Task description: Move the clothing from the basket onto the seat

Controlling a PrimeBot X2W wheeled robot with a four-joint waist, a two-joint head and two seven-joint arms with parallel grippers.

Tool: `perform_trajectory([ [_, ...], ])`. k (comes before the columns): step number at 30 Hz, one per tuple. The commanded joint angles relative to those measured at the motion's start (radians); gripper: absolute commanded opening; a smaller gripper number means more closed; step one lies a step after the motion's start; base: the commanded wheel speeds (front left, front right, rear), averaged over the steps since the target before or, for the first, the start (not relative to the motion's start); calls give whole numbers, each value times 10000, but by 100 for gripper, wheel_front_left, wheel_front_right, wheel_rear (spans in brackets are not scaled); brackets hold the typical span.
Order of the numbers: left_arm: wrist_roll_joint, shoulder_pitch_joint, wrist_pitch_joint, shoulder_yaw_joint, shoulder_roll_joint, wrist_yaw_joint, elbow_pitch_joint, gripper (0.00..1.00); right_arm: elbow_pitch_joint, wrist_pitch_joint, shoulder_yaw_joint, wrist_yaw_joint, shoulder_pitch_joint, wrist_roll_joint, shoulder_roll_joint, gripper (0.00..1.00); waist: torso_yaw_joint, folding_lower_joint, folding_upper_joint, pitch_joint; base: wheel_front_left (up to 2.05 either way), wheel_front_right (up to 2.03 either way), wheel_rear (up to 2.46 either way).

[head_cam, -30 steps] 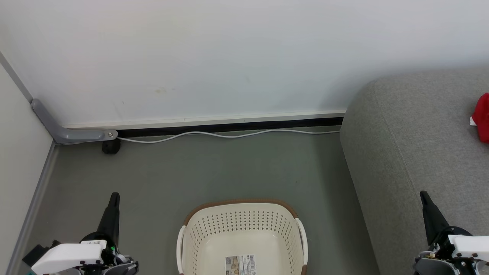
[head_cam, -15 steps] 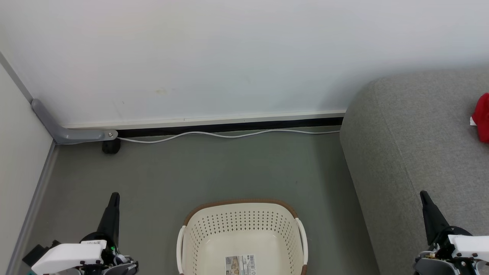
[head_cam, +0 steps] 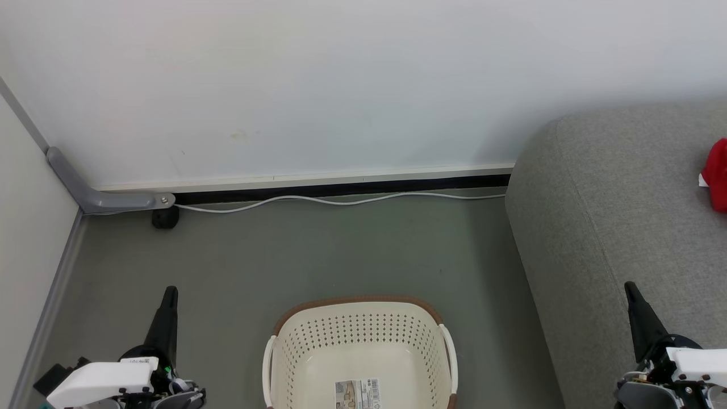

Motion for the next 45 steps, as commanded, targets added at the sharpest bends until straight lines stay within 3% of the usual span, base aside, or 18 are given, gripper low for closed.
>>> perform_trajectory([
  [1, -44, -576, 62, 330, 123, -84, -285, 0, -315, 77, 167, 16, -391, 114, -102, 0, 0, 0, 0, 0, 0, 0, 0],
  [45, -45, -575, 62, 330, 123, -84, -286, 0, -315, 76, 168, 16, -391, 115, -102, 0, 0, 0, 0, 0, 0, 0, 0],
])
